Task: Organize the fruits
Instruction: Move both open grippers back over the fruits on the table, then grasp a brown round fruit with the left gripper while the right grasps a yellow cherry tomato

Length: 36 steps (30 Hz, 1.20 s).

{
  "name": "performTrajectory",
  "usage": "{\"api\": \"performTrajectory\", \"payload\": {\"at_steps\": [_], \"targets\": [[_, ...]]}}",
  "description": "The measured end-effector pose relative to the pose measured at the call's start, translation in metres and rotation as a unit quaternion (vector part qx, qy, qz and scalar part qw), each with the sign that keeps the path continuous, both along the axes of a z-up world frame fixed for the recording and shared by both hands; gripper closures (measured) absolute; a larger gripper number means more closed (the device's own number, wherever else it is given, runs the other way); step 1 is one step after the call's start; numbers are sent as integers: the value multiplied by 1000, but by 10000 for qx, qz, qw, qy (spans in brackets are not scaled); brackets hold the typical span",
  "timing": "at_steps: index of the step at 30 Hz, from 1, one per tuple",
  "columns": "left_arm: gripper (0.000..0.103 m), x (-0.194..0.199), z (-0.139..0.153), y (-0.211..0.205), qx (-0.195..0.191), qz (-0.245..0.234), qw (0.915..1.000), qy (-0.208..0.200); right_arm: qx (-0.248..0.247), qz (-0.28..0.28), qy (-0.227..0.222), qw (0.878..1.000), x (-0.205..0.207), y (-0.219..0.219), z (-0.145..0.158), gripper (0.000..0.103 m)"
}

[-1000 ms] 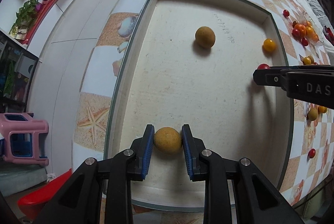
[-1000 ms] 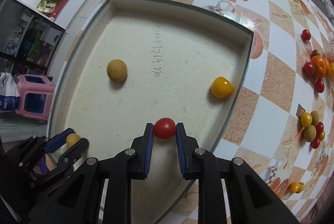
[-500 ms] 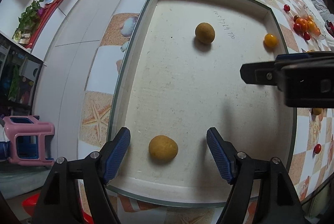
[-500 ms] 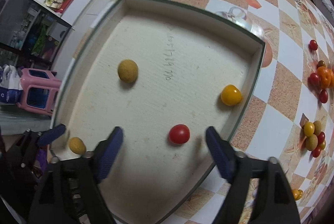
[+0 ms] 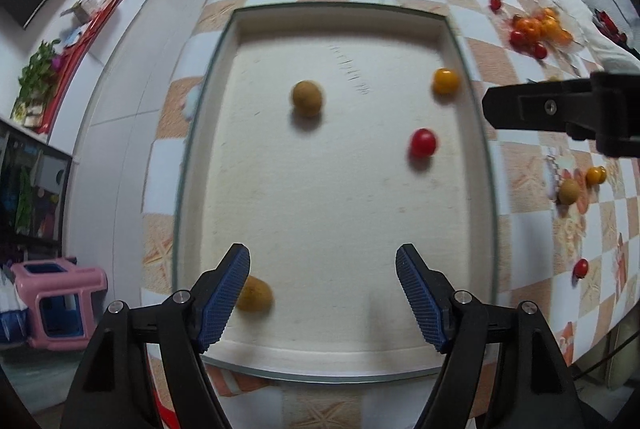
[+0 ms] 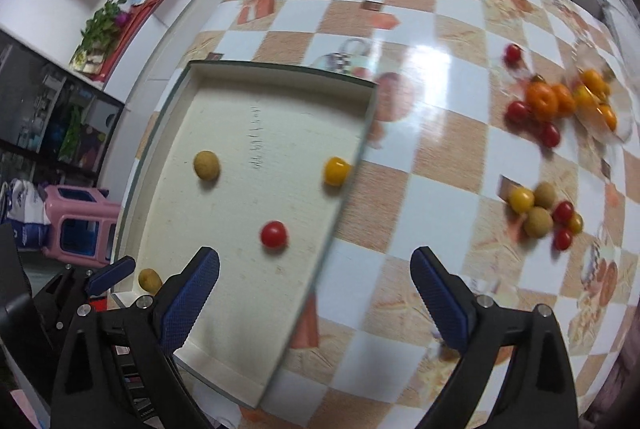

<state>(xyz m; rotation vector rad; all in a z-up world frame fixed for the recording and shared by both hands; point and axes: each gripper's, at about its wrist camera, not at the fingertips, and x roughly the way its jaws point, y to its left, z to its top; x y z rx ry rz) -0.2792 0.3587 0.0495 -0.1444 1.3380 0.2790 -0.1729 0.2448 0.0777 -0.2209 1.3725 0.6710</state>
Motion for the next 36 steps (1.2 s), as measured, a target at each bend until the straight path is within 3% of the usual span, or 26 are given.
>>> {"api": "performTrajectory", "payload": {"at_steps": [18,27,30,32,34,36], "targets": [[26,46,20,-112,-161,-1341,9907,-134,-673,-1405,156,9877,-1,-189,-23,6],[26,70,-9,-161,-339,-1725,9843,151,-837,-1301,189,9878,5,-227,-42,7],[26,77,-19,-173,-384,-1830,9821,217,-851,-1082,152,9904,8,-229,-48,15],[26,82,-26,-179,-414,-1878,9809,279,-849,-917,167,9920,11,-227,-53,34],[26,86,-31,-184,-423,-1908,9802,306,-805,-760,196,9937,13,-226,-57,41],[26,92,-36,-189,-429,-1913,9800,331,-755,-601,193,9951,16,-224,-60,42]]}}
